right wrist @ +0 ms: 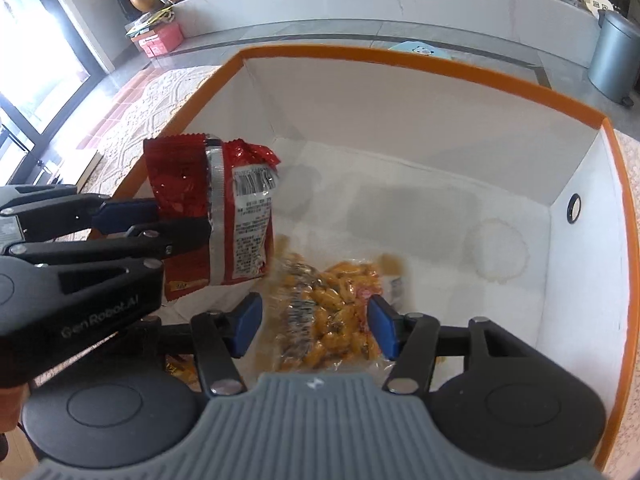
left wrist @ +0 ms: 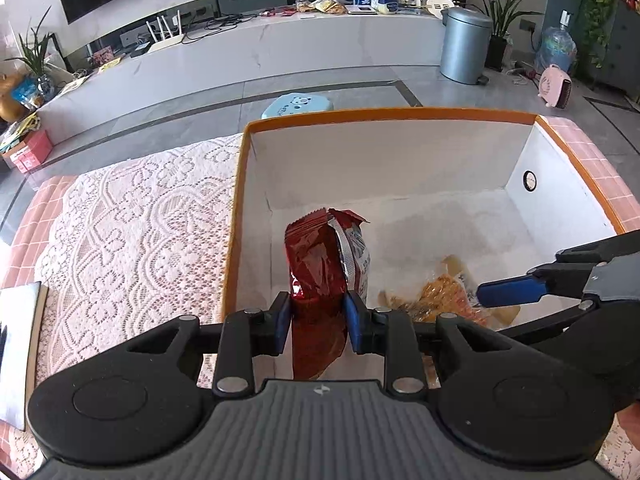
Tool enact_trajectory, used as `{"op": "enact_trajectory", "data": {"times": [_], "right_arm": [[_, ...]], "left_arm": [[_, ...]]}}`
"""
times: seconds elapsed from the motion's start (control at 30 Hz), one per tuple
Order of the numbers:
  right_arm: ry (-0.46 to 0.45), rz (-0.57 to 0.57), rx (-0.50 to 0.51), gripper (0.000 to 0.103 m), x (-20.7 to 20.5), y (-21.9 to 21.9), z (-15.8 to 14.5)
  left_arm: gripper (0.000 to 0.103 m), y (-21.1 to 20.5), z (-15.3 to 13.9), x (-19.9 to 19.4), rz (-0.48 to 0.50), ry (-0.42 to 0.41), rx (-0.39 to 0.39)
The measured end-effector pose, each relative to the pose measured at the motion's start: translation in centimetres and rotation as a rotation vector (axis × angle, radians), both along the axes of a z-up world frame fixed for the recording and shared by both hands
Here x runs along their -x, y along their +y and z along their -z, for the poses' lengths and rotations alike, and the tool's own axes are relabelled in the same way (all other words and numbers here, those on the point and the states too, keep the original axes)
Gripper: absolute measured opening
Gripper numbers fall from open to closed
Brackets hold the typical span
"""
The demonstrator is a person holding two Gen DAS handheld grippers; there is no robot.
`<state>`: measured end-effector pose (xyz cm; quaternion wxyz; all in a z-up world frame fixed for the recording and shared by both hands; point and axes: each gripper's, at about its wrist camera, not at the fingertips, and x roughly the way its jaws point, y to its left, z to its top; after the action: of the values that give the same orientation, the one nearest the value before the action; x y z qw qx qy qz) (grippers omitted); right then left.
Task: Organize snacks
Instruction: 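Lower both bags into the box and open both tools to release, then withdraw both tools from the box back toward the snack pile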
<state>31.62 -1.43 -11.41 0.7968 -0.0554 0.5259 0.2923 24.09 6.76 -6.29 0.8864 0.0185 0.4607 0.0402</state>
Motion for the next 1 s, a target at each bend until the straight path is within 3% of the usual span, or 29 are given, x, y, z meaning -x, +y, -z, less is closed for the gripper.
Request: {"op": "enact_trajectory", "data": {"times": [0.13, 0.43, 0.5, 0.7, 1.0], "right_arm": [[-0.017, 0.011, 0.036, 0.066, 0.7, 0.2, -0.3], [-0.086, 0.039, 0.017, 0.079, 2.9, -0.9, -2.8], [-0.099, 0.050, 0.009, 0.086, 3.4, -1.4, -3.6], [-0.142, 0.102, -0.030, 0.089, 5.4, -3.4, -6.2], [-0.265, 0.174, -0.139, 0.099, 12.0, -7.3, -9.0]], "left_arm": [[0.036, 0.4, -0.4, 0.1, -0.012, -0.001, -0.001], [0.063, 1.0, -3.1, 2.0, -0.027, -0.082, 0.021], [0.068, 0.6, -3.9, 2.7, -0.022, -0.111, 0.014], [0.068, -0.8, -6.5, 4.9, 0.011, -0.194, -0.004], [0.069, -2.2, -8.7, 10.3, 0.034, -0.288, 0.087]]}}
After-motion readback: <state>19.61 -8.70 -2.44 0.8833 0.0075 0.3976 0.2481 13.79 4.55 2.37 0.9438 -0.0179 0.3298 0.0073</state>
